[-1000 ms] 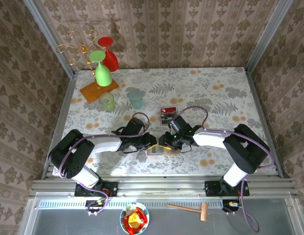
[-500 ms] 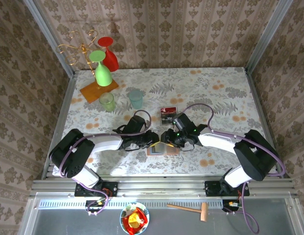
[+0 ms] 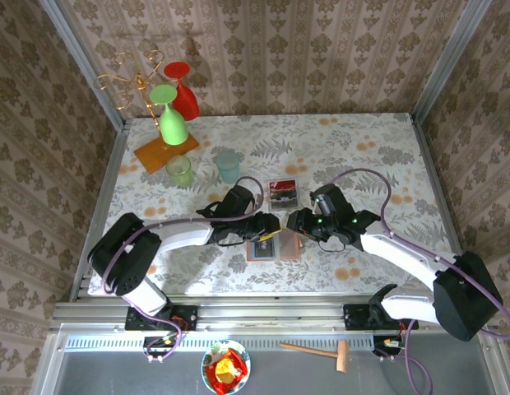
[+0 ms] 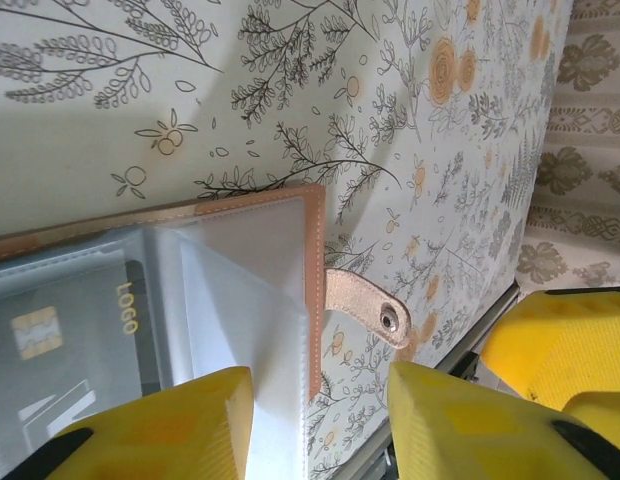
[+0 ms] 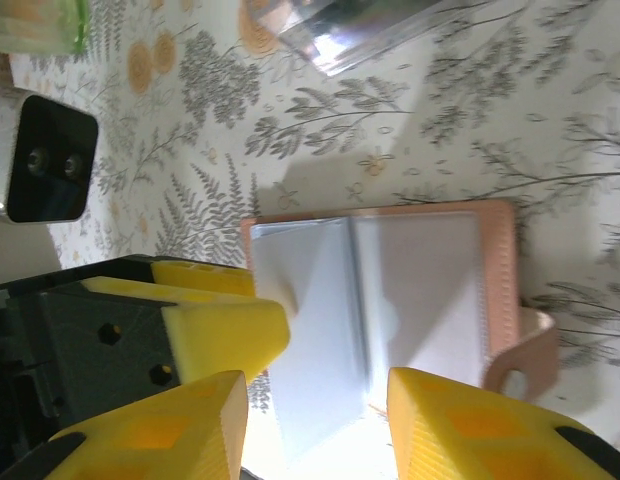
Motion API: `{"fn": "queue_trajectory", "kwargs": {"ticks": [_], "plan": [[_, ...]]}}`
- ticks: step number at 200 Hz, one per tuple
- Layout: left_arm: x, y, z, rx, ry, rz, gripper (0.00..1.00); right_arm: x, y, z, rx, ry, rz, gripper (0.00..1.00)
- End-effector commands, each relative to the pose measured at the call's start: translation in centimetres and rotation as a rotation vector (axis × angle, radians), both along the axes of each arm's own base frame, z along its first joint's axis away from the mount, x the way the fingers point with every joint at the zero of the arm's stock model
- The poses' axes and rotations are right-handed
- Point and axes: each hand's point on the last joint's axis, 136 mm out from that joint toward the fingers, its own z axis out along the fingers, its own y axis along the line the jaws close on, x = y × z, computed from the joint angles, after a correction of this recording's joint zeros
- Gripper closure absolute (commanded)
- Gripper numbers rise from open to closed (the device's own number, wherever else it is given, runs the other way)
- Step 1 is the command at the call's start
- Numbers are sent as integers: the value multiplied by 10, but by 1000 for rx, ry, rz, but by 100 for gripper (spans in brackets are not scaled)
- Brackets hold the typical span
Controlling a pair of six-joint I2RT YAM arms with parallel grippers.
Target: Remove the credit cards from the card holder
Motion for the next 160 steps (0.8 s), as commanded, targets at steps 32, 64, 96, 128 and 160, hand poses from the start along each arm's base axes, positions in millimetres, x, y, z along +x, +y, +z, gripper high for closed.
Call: {"fn": "queue_trajectory", "kwargs": {"ticks": [32, 64, 96, 128, 160], "plan": [[-5, -21, -5, 23, 17, -62, 55, -9, -26, -7, -39, 9, -30, 56], [-5, -28, -6, 28, 19, -74, 54, -12, -31, -9, -34, 16, -36, 56], [-5, -29, -6, 31, 19, -75, 53, -13, -30, -12, -28, 23, -34, 56], [-5, -28, -6, 31, 18, -76, 53, -10, -26, -12, -13, 30, -25, 55], [-6, -24, -6, 31, 14, -69, 52, -8, -17, -15, 13, 61, -5, 55]]}}
